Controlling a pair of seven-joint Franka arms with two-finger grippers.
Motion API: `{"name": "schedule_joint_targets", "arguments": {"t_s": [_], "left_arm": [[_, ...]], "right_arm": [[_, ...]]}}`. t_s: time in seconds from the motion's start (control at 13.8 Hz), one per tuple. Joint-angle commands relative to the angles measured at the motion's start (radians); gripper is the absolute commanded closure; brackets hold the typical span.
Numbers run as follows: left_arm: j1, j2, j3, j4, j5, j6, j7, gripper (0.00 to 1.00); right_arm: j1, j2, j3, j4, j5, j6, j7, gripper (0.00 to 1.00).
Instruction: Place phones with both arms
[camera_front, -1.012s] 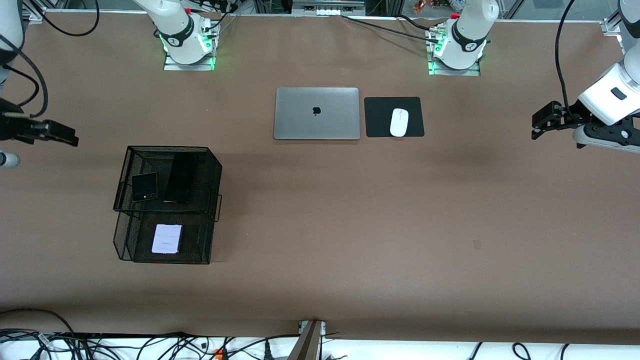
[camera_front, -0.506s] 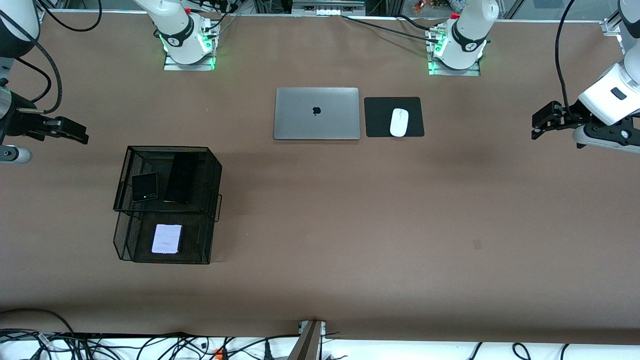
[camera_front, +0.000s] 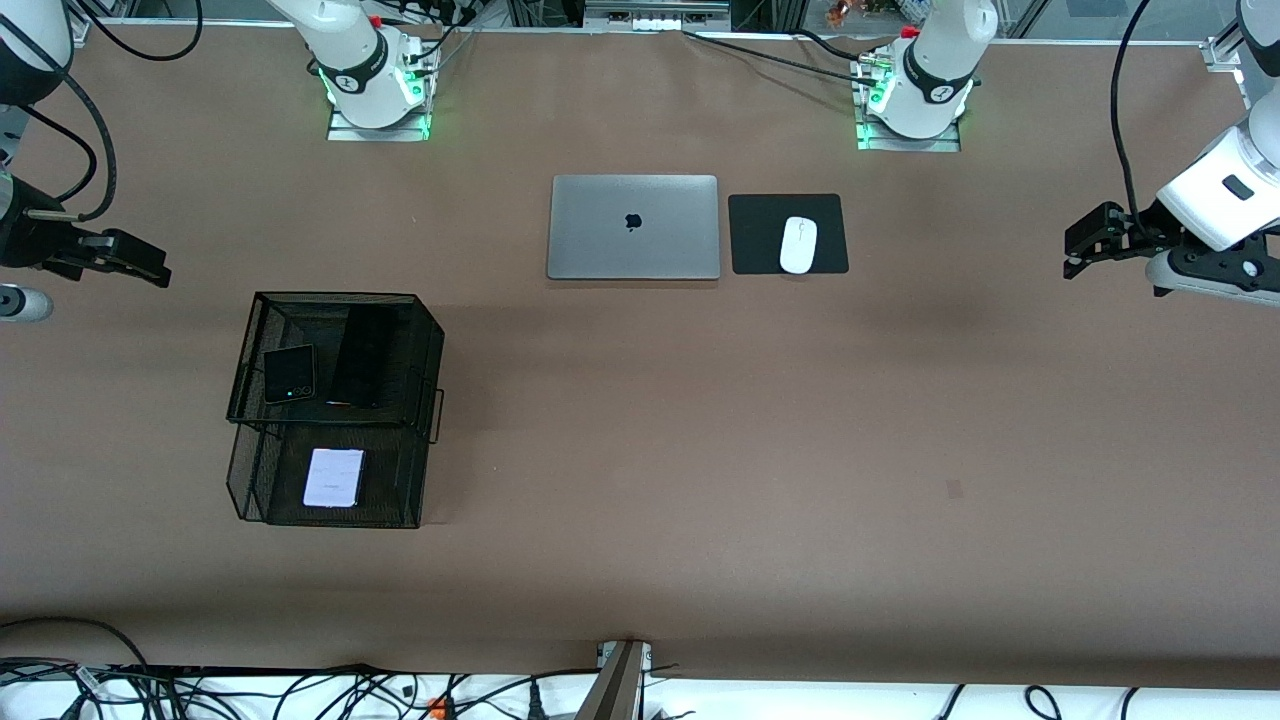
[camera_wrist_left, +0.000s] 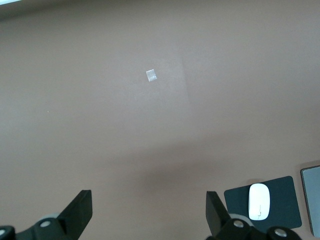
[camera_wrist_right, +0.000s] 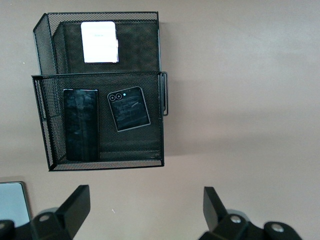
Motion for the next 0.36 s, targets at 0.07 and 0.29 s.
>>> {"name": "schedule_joint_targets", "arguments": {"t_s": [0.07, 0.29], "left_arm": [[0.008, 0.012, -0.004, 0.027, 0.009, -0.022, 0.023, 0.0], [0.008, 0.012, -0.004, 0.027, 0.009, -0.023, 0.025, 0.0]], "right_arm": [[-0.022, -0.024, 0.017, -0.025, 0.03, 0.007, -0.001, 0.0], [-0.022, -0.025, 0.015, -0.023, 0.03, 0.01, -0.003, 0.0]]}}
